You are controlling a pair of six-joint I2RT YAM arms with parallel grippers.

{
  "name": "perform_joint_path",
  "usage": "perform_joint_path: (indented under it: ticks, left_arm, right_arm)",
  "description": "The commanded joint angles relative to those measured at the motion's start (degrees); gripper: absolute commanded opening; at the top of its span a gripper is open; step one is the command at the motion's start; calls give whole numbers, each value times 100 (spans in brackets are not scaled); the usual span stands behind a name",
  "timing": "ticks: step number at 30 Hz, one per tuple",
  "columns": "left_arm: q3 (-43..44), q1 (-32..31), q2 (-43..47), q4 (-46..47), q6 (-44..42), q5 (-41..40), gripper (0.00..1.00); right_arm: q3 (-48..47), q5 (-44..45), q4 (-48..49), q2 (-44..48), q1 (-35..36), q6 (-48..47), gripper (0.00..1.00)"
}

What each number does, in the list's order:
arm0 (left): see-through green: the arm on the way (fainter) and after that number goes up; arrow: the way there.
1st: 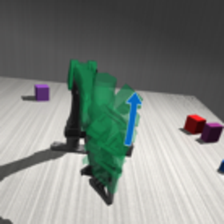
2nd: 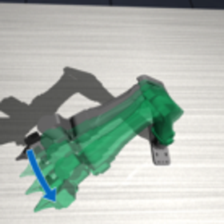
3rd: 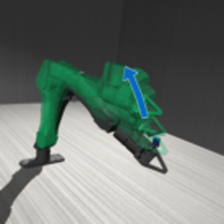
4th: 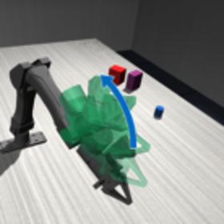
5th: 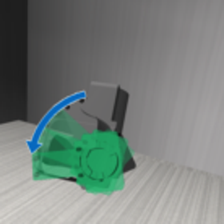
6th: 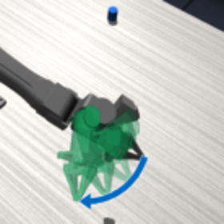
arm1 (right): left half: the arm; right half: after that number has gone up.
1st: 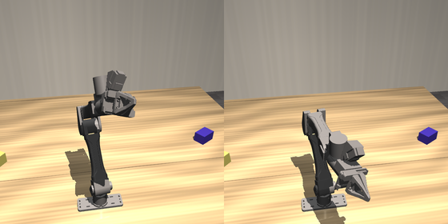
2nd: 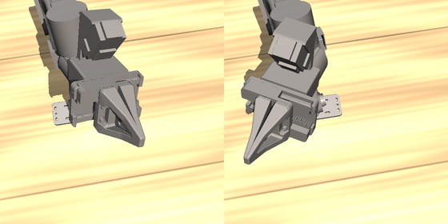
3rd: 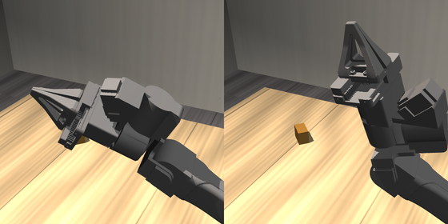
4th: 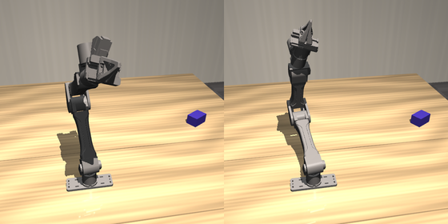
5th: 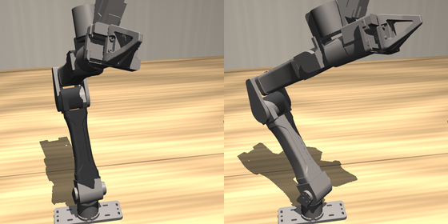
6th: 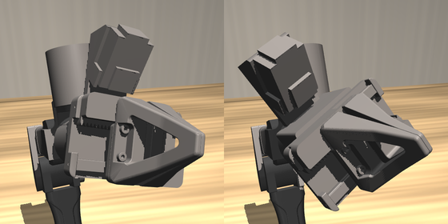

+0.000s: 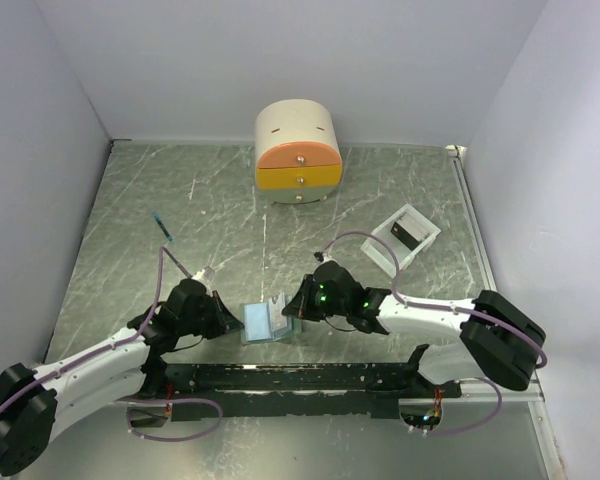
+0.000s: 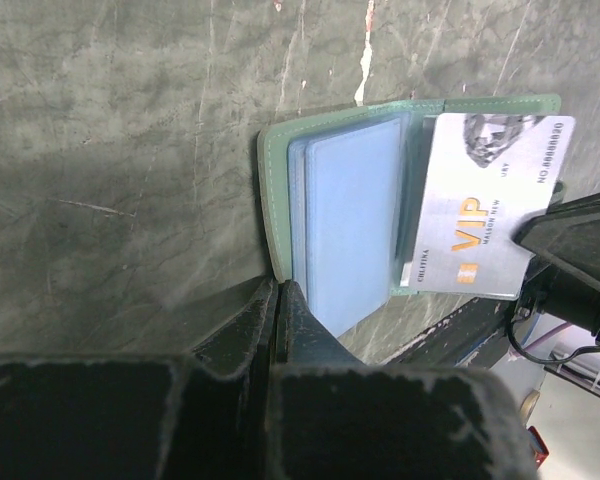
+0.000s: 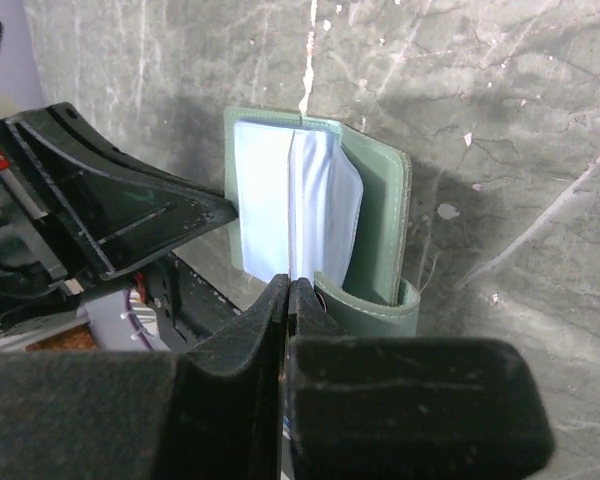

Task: Put the credit cards into the card holder
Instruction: Insert the credit card into the card holder.

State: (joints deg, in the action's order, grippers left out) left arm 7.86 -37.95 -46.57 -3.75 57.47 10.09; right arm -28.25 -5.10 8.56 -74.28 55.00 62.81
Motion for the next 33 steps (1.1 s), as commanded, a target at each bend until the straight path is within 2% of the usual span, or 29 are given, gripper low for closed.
perform_joint_path:
  ticks: [1,14,33]
  left_arm:
    - [32,25,-34,0,-19,-22,7]
    - [20,25,-49,30,-45,-37,7]
    - [-54,25,-7,35,10,-19,7]
  right_arm:
    - [-51,-109,147,-287,23,-32,0]
    - [118,-261,611,-651,46,34,0]
    - [303,-277,530,-741,46,93,0]
